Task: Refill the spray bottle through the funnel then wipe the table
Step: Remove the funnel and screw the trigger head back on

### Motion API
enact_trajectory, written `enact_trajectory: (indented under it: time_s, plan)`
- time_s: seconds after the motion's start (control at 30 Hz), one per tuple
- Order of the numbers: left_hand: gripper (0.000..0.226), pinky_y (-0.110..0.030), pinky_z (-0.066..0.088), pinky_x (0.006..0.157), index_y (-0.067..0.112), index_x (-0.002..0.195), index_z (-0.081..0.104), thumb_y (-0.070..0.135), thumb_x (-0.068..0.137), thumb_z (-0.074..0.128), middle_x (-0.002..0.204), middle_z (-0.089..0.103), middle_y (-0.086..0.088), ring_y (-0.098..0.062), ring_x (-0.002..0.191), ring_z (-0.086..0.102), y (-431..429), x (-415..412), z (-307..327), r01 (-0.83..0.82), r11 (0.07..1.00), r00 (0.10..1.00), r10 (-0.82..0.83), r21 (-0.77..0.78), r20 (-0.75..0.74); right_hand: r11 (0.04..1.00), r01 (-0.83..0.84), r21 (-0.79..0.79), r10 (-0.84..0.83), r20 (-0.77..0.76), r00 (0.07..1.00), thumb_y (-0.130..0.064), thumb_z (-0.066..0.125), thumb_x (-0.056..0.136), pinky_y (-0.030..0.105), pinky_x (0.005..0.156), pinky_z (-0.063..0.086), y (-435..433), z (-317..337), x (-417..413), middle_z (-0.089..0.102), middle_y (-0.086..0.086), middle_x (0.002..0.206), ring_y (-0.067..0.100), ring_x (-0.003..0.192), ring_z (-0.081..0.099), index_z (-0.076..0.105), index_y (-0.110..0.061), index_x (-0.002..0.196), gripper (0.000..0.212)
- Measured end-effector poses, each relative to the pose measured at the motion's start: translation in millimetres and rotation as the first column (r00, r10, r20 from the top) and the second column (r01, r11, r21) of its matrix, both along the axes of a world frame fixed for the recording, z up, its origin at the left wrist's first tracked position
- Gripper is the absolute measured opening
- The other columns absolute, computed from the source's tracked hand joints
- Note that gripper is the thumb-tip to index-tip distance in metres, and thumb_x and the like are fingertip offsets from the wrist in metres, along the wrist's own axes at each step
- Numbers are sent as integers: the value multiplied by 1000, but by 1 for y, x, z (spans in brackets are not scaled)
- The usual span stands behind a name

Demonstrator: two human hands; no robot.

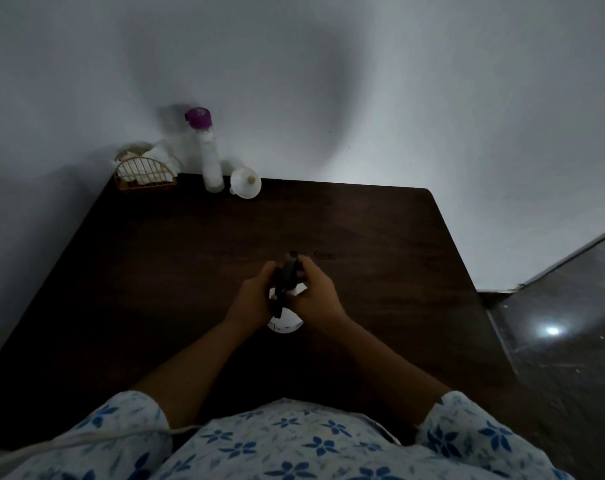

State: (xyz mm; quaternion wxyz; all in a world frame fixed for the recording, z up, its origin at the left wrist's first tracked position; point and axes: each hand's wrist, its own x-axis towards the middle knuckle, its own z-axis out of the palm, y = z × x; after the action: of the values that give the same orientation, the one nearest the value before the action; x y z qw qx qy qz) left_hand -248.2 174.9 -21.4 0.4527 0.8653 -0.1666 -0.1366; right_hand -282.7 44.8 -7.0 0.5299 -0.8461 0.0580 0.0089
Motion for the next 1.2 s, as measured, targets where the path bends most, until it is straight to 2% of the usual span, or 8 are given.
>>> enact_trajectory:
  time_s: [0.27, 0.4, 0.53, 0.7, 0.87, 1.0, 1.1, 1.2]
  plan:
    - [29, -36, 54, 81, 11, 105, 47, 12, 82, 64, 101, 62, -3, -15, 95, 61, 2, 2, -5, -9, 1000, 1000, 9, 11, 16, 991, 82, -109, -83, -6, 997, -4, 63, 84, 30, 98, 44, -1, -1, 0, 63, -2, 115, 9, 109, 54, 61, -19, 116, 36]
    - [26, -31, 54, 74, 10, 101, 49, 13, 82, 66, 93, 62, 1, -13, 88, 61, 2, 2, -7, -23, 1000, 1000, 24, -16, 19, 986, 126, -108, -122, 40, 992, -7, 64, 83, 26, 97, 43, 4, -4, -5, 64, -2, 115, 9, 108, 56, 61, -18, 117, 36]
    - [30, -9, 40, 68, 13, 106, 51, 11, 80, 67, 92, 53, 18, 3, 89, 52, 2, 2, 0, -7, 999, 1000, 7, -35, -8, 996, -69, 55, 77, -155, 985, -13, 70, 79, 41, 103, 42, -16, 0, 9, 61, -6, 123, 8, 116, 53, 59, -24, 121, 44]
    - [36, -14, 43, 77, 24, 112, 52, 15, 81, 67, 99, 55, 20, 0, 95, 52, 1, -1, -2, -31, 996, 998, 27, -81, -50, 974, -157, 162, 191, -226, 955, -18, 70, 79, 50, 101, 42, -24, -7, 17, 63, -6, 121, 14, 117, 56, 62, -31, 115, 39]
    - [31, -11, 41, 73, 11, 113, 61, 9, 82, 66, 99, 60, 3, -9, 96, 56, 3, -4, -5, -65, 997, 996, 61, -50, -67, 999, 28, 19, -27, -68, 997, -8, 71, 78, 35, 97, 48, -7, -5, 4, 66, 1, 116, 9, 107, 59, 65, -14, 114, 36]
    - [25, -7, 40, 67, 11, 106, 62, 3, 83, 63, 95, 60, 2, -8, 89, 55, 2, -7, -7, -103, 993, 994, 101, -49, -46, 980, 172, -97, -165, 78, 983, -5, 66, 83, 4, 78, 42, 11, -3, -11, 64, -6, 111, -6, 95, 47, 64, -11, 114, 32]
    - [27, -1, 40, 63, 14, 107, 61, 2, 83, 63, 92, 57, 5, -2, 86, 53, 2, -6, -2, -84, 994, 993, 78, -68, -83, 1000, 21, 10, -21, 1, 1000, -11, 71, 79, 22, 96, 46, -3, 3, -2, 63, 0, 118, 0, 102, 52, 63, -12, 116, 38]
    - [33, -13, 43, 83, 15, 113, 61, 3, 82, 64, 107, 62, 1, -10, 103, 56, 5, -2, -2, -31, 998, 994, 26, -51, -107, 975, -217, 52, 221, -94, 971, -16, 77, 74, 28, 107, 35, -22, 1, 14, 40, 3, 145, 11, 128, 41, 51, -26, 131, 63]
